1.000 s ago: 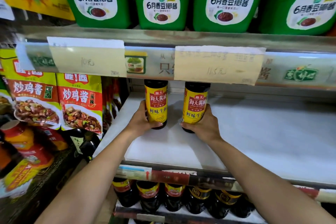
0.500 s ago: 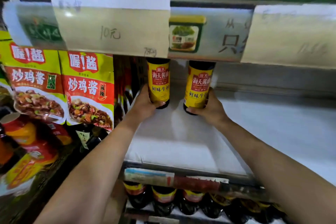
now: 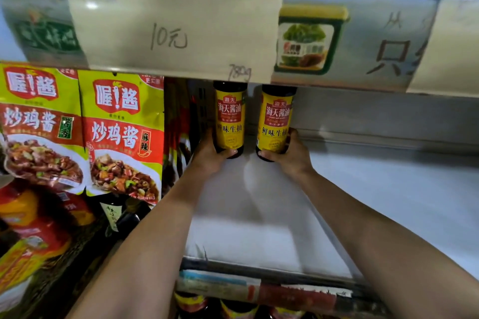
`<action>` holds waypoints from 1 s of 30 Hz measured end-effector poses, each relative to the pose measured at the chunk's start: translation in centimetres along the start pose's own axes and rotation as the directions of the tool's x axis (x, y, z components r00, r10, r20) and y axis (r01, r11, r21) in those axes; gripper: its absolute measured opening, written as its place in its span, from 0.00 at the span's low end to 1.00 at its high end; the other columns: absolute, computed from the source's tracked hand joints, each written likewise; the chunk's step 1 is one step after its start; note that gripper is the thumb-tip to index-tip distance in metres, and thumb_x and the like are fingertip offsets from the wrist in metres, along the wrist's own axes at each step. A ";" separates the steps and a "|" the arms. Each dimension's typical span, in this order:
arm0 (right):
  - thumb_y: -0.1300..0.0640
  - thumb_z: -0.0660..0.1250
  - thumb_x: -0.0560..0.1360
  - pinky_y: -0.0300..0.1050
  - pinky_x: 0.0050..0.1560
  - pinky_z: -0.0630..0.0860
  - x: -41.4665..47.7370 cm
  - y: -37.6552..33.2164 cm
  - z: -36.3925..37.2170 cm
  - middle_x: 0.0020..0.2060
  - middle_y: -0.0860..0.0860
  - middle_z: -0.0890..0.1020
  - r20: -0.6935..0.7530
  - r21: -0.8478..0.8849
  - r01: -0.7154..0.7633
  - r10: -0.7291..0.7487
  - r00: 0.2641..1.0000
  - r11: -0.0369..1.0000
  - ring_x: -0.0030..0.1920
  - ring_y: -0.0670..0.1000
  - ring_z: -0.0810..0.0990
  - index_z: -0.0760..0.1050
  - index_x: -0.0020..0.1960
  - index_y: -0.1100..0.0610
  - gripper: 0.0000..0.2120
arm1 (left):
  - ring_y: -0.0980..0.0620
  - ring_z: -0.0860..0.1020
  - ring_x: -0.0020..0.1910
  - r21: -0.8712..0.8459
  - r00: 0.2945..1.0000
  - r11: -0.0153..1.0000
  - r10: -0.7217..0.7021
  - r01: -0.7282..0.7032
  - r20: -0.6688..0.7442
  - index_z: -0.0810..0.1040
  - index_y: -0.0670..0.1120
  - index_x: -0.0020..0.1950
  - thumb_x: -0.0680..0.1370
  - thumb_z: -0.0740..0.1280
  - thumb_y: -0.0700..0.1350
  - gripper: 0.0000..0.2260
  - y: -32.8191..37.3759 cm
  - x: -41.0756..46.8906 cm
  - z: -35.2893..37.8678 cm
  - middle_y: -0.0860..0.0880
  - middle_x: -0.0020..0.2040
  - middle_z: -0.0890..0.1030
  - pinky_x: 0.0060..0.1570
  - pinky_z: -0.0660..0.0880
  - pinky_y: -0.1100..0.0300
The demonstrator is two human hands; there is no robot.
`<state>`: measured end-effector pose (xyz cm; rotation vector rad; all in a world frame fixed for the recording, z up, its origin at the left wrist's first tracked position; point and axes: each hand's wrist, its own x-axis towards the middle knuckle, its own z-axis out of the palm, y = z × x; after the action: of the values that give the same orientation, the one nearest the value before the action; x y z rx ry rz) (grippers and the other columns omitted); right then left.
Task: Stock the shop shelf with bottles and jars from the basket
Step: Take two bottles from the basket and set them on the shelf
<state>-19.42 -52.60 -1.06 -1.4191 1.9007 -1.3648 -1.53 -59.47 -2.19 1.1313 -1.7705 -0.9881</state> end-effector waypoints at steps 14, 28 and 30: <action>0.57 0.76 0.64 0.41 0.54 0.69 1.4 0.0 0.7 0.61 0.53 0.76 -0.018 0.027 0.020 -0.020 1.000 0.999 0.60 0.53 0.75 0.63 0.67 0.57 0.36 | 0.44 0.69 0.68 0.067 0.997 0.996 -0.052 0.056 -0.061 0.60 0.47 0.72 0.67 0.75 0.45 0.38 -1.5 3.1 0.5 0.44 0.69 0.70 0.67 0.66 0.48; 0.60 0.72 0.69 0.40 0.56 0.67 1.3 0.6 0.6 0.63 0.56 0.74 -0.092 -0.025 0.009 -0.011 0.996 1.000 0.62 0.57 0.73 0.60 0.68 0.58 0.32 | 0.44 0.69 0.67 0.103 0.997 0.992 -0.069 0.072 -0.031 0.61 0.50 0.70 0.65 0.76 0.51 0.38 -1.1 3.2 1.1 0.45 0.69 0.70 0.65 0.67 0.47; 0.61 0.70 0.70 0.39 0.56 0.66 1.4 0.6 0.5 0.64 0.56 0.73 -0.123 -0.022 0.001 -0.004 0.992 1.000 0.63 0.57 0.73 0.58 0.70 0.58 0.33 | 0.45 0.70 0.67 0.095 0.999 0.994 -0.049 0.050 -0.011 0.62 0.51 0.70 0.65 0.76 0.51 0.38 -0.9 3.3 1.4 0.46 0.68 0.71 0.65 0.68 0.48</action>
<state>-19.89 -54.09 -1.51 -1.3770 1.9962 -1.4679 -3.43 -62.51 -2.80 1.2420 -1.8067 -0.9349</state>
